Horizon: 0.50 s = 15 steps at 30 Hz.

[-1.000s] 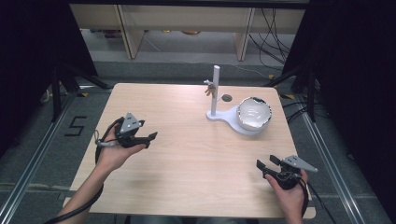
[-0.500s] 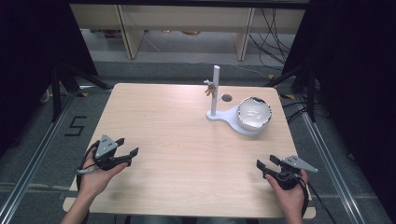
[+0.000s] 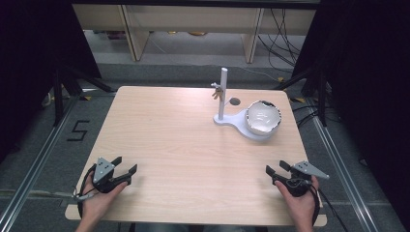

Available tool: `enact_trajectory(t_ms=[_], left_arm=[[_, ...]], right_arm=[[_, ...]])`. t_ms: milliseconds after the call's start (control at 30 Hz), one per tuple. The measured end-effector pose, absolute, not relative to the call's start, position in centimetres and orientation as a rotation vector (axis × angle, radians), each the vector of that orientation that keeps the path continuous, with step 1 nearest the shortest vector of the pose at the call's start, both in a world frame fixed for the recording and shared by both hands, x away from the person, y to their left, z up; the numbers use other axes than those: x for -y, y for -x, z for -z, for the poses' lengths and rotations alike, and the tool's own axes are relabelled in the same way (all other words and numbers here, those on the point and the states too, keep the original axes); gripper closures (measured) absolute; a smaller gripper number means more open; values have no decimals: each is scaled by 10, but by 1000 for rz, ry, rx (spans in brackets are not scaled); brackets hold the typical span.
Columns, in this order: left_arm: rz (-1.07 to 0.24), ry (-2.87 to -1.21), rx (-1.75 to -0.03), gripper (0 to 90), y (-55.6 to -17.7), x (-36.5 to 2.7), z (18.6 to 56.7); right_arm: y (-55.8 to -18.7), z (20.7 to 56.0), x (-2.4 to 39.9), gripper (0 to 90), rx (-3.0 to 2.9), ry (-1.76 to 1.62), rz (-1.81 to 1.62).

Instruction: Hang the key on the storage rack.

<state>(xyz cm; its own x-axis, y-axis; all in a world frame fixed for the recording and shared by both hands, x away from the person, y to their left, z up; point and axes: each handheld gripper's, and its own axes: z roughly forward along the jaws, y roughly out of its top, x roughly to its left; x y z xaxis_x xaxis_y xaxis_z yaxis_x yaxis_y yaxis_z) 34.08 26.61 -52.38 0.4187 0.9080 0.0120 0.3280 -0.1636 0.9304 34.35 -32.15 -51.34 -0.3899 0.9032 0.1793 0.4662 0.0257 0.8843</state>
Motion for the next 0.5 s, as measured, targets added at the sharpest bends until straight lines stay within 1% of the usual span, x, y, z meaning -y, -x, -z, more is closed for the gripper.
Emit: enact_trajectory(t_ms=[167, 400, 500], left_arm=[[-780, -1699, -1082, 309, -339, -265, 524], [-772, -1683, -1090, 304, -339, -267, 524], [-765, -1675, -1100, 304, -339, -268, 524]], right_arm=[[-342, 512, 318, 334, -1887, -1429, -1327], [-344, 514, 319, 331, -1880, -1363, -1321], [-344, 513, 319, 331, -1902, -1385, -1283]])
